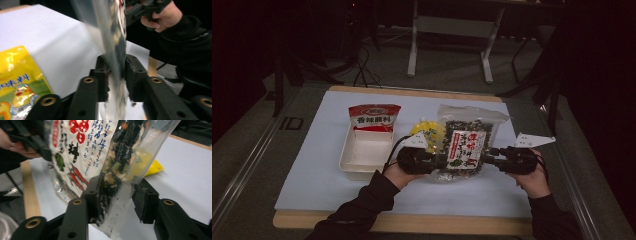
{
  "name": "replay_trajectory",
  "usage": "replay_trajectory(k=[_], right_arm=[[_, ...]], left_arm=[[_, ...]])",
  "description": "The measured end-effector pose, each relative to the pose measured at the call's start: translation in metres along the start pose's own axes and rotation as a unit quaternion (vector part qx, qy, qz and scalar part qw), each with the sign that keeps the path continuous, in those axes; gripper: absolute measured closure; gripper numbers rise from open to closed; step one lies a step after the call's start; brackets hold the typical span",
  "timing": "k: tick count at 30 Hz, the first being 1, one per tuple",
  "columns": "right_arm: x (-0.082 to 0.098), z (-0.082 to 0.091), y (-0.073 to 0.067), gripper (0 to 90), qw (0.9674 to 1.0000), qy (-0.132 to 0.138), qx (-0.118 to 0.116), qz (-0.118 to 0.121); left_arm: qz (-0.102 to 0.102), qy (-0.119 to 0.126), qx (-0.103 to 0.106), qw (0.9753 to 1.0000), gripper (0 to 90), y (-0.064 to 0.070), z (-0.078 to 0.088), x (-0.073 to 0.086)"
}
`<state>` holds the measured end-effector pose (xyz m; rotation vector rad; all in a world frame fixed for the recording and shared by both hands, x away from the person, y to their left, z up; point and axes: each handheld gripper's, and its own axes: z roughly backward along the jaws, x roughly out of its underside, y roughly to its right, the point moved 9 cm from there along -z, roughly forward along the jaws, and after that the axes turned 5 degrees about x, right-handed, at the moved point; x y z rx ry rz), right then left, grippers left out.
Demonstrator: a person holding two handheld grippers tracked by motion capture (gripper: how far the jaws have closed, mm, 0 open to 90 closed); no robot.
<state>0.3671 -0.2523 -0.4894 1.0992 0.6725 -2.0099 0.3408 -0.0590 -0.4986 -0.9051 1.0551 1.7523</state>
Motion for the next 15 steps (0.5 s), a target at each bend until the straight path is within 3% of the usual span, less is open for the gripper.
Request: replay_trajectory(k=[4,9,15], right_arm=[[-0.0024,-0.0032,-0.0052,61.4,0.9998,-0.002,0.003,0.018],[-0.0011,-0.0043,-0.0046,61.4,0.9999,-0.005,0.001,0.016],[-0.0045,-0.0029,-0.0034,52.3,0.9999,0.009,0.003,0.008]], left_arm=[[0.000,0.005,-0.001,1.0000,73.2,-0.0005,-0.0012,-0.0022],[0.007,0.005,0.018,0.9998,76.6,0.0019,-0.0008,-0.0011],[-0.008,0.020,0.010,0.9997,77.5,0.0055,0.0061,-0.0092]])
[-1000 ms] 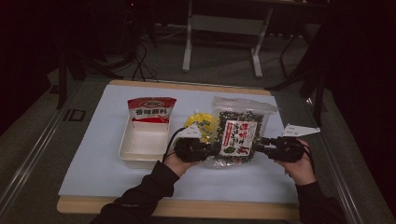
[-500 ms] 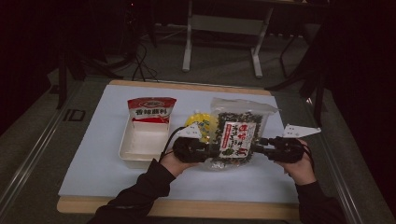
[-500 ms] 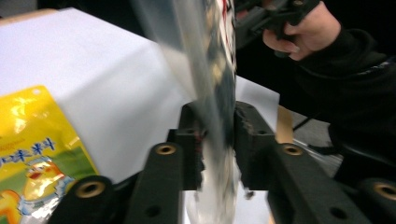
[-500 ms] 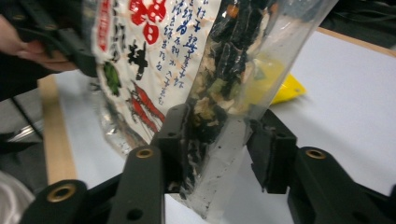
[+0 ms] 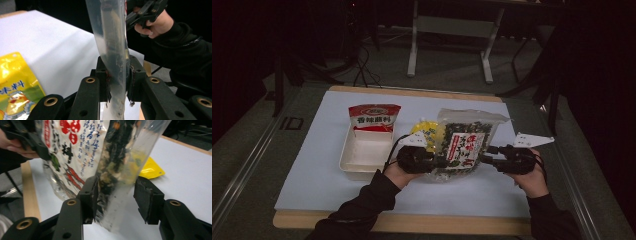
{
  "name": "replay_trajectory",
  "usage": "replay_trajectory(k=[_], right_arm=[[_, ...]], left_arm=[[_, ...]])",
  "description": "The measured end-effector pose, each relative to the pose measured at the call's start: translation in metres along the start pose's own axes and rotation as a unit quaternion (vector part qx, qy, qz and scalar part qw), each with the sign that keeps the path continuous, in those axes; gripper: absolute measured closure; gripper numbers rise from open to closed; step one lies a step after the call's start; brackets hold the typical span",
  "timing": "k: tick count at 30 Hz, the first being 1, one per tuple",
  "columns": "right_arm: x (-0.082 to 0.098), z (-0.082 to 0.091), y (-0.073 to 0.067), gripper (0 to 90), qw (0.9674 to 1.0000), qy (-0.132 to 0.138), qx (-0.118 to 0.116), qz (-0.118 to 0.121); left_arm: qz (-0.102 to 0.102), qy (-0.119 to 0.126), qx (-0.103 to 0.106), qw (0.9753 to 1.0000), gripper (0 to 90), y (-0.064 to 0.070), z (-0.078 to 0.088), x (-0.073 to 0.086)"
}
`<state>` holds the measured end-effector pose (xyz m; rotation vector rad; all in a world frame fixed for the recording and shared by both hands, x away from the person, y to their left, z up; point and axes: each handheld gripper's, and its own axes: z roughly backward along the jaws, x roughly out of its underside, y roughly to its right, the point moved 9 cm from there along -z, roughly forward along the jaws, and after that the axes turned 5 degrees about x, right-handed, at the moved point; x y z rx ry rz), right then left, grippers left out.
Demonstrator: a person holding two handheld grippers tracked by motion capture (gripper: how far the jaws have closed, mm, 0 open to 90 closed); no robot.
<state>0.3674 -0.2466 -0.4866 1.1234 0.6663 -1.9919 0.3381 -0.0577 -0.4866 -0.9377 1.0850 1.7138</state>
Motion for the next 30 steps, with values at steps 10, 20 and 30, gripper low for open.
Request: replay_trajectory(k=[10,20,30], right_arm=[[0.004,-0.001,0.010,42.9,0.9994,-0.002,0.031,-0.014],[0.006,-0.004,0.007,21.3,0.9994,0.005,0.016,-0.031],[0.010,-0.005,0.008,18.8,0.9994,0.002,0.020,-0.029]], left_arm=[[-0.010,0.030,-0.021,0.9993,77.6,-0.001,0.025,-0.015],[-0.011,0.058,-0.054,0.9968,77.6,-0.007,0.065,-0.025],[-0.007,0.085,-0.092,0.9921,77.5,-0.016,0.111,-0.017]])
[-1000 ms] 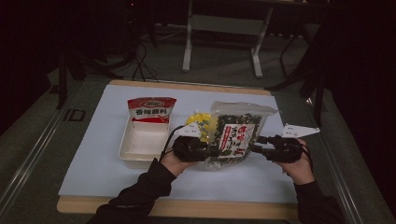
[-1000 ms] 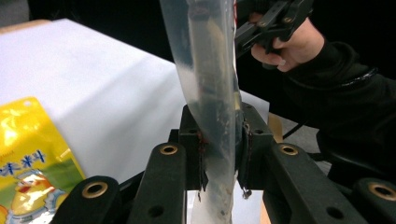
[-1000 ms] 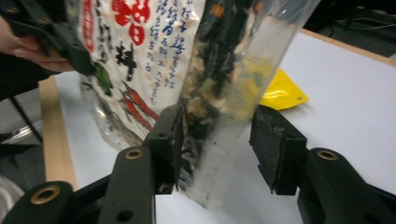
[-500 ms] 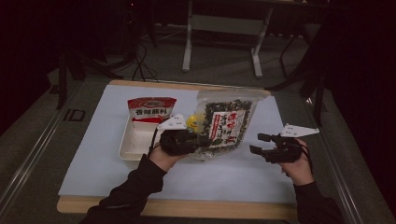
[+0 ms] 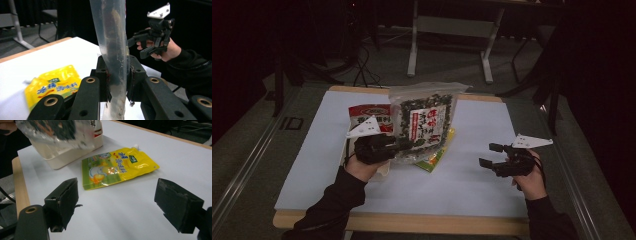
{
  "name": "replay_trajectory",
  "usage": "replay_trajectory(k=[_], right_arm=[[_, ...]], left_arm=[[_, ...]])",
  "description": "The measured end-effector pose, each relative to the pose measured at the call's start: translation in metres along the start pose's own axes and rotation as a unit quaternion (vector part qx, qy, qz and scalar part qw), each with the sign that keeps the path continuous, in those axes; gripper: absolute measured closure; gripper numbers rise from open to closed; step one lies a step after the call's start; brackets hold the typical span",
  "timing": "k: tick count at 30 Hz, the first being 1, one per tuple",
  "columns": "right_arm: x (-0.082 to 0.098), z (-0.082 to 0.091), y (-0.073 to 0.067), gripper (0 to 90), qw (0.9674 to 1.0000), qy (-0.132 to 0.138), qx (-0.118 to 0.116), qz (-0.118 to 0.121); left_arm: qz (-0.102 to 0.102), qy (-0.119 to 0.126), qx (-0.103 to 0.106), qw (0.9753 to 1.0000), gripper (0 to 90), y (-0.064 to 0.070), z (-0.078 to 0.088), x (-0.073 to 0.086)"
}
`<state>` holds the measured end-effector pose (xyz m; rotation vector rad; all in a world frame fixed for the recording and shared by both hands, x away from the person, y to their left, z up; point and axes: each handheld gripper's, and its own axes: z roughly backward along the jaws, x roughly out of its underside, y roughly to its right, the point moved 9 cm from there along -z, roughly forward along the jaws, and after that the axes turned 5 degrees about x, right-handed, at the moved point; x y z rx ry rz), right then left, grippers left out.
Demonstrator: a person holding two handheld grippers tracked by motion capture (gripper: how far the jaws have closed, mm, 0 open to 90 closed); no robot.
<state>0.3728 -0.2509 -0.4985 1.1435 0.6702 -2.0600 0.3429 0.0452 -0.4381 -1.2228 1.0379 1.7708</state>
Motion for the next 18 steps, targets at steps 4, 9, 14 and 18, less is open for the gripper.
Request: replay_trajectory(k=[4,9,14,18], right_arm=[[0.002,-0.002,0.001,18.6,1.0000,0.000,0.004,0.005],[0.004,-0.003,0.001,18.9,1.0000,-0.002,0.000,0.001],[0.006,-0.004,0.002,19.3,1.0000,-0.004,-0.001,-0.003],[0.008,-0.005,0.002,19.4,1.0000,-0.007,-0.002,-0.006]], left_arm=[[-0.003,0.009,-0.020,0.9998,77.5,-0.006,0.019,0.000],[-0.002,0.024,-0.039,0.9990,77.5,-0.015,0.044,0.001],[-0.005,0.042,-0.055,0.9976,77.5,-0.024,0.068,0.004],[-0.010,0.041,-0.087,0.9953,77.4,-0.034,0.087,0.010]])
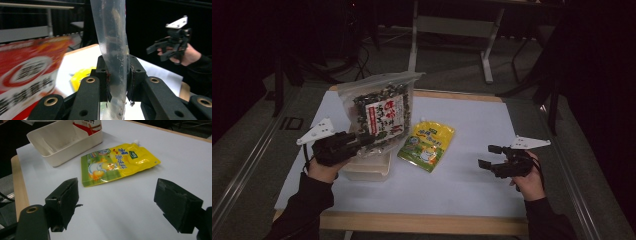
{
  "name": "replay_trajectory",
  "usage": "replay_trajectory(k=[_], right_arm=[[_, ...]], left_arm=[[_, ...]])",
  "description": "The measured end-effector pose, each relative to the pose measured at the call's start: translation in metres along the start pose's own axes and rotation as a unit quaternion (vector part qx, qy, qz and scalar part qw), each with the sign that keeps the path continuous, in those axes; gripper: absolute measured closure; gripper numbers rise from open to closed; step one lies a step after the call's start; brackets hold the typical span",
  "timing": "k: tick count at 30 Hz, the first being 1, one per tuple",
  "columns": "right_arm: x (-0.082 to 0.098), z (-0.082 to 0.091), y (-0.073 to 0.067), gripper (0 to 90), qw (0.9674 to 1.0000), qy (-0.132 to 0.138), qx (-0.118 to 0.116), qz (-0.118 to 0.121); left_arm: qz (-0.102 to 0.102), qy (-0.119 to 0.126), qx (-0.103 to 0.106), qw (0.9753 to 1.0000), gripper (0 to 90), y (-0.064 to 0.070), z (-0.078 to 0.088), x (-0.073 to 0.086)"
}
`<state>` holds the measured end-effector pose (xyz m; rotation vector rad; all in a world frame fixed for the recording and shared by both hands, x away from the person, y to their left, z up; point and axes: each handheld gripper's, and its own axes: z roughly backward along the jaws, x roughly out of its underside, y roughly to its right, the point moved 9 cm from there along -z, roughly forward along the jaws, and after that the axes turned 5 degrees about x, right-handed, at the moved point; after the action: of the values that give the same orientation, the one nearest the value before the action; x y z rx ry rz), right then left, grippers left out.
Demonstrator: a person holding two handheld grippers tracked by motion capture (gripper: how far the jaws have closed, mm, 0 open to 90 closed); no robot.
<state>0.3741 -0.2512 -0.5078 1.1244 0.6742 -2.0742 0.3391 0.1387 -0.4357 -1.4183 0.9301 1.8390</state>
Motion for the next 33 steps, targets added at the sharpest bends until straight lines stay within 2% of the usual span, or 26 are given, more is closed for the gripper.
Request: replay_trajectory(k=[4,8,12,17,22,25,29,33], right_arm=[[0.001,-0.001,0.000,19.4,1.0000,-0.004,-0.002,-0.002],[0.002,-0.002,0.001,19.4,1.0000,-0.006,-0.002,-0.004],[0.003,-0.003,0.001,19.4,1.0000,-0.005,-0.002,-0.005],[0.004,-0.003,0.002,19.4,1.0000,-0.006,-0.001,-0.007],[0.004,-0.003,0.002,19.4,1.0000,-0.007,0.000,-0.006],[0.006,-0.003,0.003,19.4,0.9999,-0.008,0.000,-0.008],[0.007,-0.003,0.003,19.5,0.9999,-0.009,0.000,-0.009],[0.007,-0.002,0.004,19.5,0.9999,-0.011,0.001,-0.009]], left_arm=[[0.003,-0.003,-0.030,0.9995,77.5,-0.014,0.015,0.007],[0.000,-0.019,-0.047,0.9987,77.5,-0.025,0.025,0.019],[0.002,-0.037,-0.061,0.9974,77.5,-0.034,0.028,0.031],[0.012,-0.050,-0.062,0.9968,77.4,-0.045,0.025,0.043],[0.006,-0.065,-0.061,0.9960,77.4,-0.049,0.017,0.049],[0.001,-0.080,-0.063,0.9948,77.4,-0.051,0.012,0.054],[0.001,-0.078,-0.063,0.9949,77.4,-0.056,0.007,0.057],[0.001,-0.088,-0.056,0.9945,77.3,-0.060,0.004,0.064]])
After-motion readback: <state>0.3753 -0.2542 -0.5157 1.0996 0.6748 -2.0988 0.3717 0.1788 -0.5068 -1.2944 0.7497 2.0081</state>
